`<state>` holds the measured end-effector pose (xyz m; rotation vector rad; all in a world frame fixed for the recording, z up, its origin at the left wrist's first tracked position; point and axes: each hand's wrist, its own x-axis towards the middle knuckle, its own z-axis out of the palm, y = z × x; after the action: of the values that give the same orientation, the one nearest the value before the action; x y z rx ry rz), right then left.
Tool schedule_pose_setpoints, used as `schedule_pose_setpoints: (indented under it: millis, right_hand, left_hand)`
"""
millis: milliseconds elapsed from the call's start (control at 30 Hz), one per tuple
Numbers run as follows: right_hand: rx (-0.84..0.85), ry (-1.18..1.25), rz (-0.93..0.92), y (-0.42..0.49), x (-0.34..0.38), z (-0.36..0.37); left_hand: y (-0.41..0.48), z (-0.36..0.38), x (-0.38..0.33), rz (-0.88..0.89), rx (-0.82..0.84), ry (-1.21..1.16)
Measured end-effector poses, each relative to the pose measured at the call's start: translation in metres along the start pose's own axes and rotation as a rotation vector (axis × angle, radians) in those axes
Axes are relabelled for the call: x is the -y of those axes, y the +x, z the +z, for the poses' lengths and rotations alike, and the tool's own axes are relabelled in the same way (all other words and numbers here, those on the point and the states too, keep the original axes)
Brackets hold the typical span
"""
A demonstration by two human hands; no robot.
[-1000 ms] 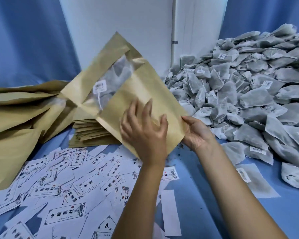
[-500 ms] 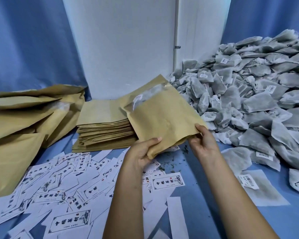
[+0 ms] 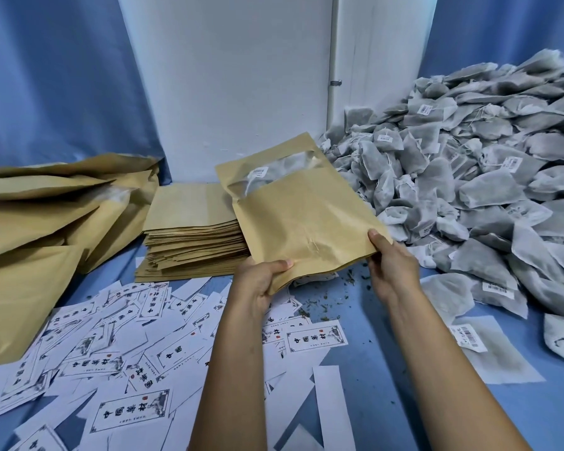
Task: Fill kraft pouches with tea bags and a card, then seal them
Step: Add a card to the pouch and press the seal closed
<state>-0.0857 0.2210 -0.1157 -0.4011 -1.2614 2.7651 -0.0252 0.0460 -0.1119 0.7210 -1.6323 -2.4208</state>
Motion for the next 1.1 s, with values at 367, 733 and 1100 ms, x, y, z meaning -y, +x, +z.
schedule_pose_setpoints:
  millis: [367, 733, 1100]
  right_hand:
    - [0.093, -0.065, 0.020, 0.002, -0.002, 0.000]
    - [0.114, -0.124, 0.012, 0.002, -0.005, -0.001]
    - [0.191, -0.278, -0.011, 0.003, -0.018, 0.001]
  left_hand:
    - [-0.008, 0.003, -0.002, 0.021, -0.025, 0.001]
    - [-0.006, 0.006, 0.001, 0.047, -0.021, 0.092]
    - [-0.003, 0.008, 0.004, 0.090, -0.010, 0.033]
